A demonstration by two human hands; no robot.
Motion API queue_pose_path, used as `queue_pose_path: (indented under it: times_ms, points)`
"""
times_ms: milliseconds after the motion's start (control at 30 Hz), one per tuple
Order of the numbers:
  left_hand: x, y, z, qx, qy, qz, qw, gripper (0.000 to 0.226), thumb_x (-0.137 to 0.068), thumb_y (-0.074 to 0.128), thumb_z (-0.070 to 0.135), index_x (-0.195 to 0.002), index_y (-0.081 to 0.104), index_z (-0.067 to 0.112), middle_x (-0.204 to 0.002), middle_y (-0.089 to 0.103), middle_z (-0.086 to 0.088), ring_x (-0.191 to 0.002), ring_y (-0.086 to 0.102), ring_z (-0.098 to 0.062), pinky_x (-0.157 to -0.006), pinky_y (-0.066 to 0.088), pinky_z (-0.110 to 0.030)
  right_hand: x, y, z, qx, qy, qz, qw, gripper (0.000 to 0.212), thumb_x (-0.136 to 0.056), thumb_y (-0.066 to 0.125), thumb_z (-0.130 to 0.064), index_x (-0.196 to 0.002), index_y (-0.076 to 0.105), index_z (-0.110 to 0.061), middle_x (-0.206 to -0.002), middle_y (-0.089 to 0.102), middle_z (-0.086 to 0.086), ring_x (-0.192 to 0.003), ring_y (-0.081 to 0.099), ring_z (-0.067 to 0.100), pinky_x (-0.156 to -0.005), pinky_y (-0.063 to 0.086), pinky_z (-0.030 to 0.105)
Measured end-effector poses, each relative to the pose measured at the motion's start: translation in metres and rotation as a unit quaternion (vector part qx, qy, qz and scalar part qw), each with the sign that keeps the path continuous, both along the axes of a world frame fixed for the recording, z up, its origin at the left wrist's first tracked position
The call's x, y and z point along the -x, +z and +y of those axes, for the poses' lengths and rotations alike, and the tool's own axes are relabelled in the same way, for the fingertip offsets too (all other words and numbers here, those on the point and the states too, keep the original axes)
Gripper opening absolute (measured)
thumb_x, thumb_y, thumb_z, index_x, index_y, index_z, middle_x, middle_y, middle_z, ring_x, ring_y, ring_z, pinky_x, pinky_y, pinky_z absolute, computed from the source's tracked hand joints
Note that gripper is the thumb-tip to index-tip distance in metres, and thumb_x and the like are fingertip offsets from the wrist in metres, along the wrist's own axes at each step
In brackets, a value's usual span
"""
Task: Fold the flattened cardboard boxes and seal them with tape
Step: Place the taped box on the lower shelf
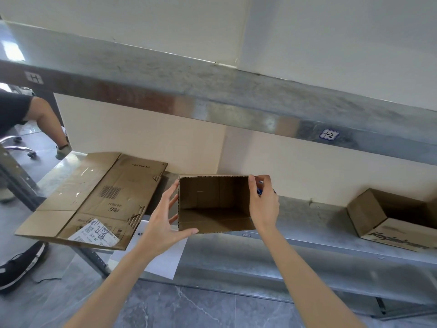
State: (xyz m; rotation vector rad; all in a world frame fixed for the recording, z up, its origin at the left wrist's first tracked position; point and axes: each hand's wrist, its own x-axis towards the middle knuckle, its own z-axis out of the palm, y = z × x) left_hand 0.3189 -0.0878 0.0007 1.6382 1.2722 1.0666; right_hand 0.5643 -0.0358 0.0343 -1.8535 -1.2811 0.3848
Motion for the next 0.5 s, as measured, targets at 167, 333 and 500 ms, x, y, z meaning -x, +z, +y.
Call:
queue_pose_path:
  times_ms: [167, 333, 500]
  points:
    - [-0.001, 0.003, 0.006, -0.036, 0.016, -0.012, 0.999, 0.104, -0.070, 0.084, 0.031, -0.148, 0.018, 0.045, -0.148, 0.026, 0.028, -0.130, 0.032, 0.021, -0.093, 0.040, -0.001, -0.004, 0.004, -0.001, 0.008, 0.052, 0.007, 0.999, 0.038, -0.101, 0.044, -0.047, -0.129, 0.052, -0.022, -0.115, 0.066, -0.003, -0.075, 0.055, 0.000, -0.066, 0.040, 0.014]
    - [0.008, 0.008, 0.026, -0.035, 0.036, -0.019, 0.999, 0.108, -0.070, 0.090, 0.020, -0.154, 0.025, 0.032, -0.147, 0.033, 0.018, -0.132, 0.039, 0.007, -0.091, 0.041, -0.002, -0.010, 0.003, -0.002, 0.042, 0.139, 0.127, 0.981, 0.042, -0.099, 0.048, -0.049, -0.138, 0.047, -0.033, -0.119, 0.060, -0.008, -0.109, 0.055, 0.009, -0.089, 0.040, 0.027]
    - [0.015, 0.011, 0.041, -0.024, 0.028, -0.031, 0.999, 0.095, -0.067, 0.088, 0.031, -0.142, 0.032, 0.041, -0.142, 0.038, 0.032, -0.128, 0.039, 0.018, -0.094, 0.042, -0.007, -0.009, 0.006, 0.002, 0.069, 0.193, 0.225, 0.953, 0.047, -0.092, 0.063, -0.044, -0.136, 0.044, -0.044, -0.124, 0.054, -0.026, -0.120, 0.050, 0.002, -0.099, 0.041, 0.023]
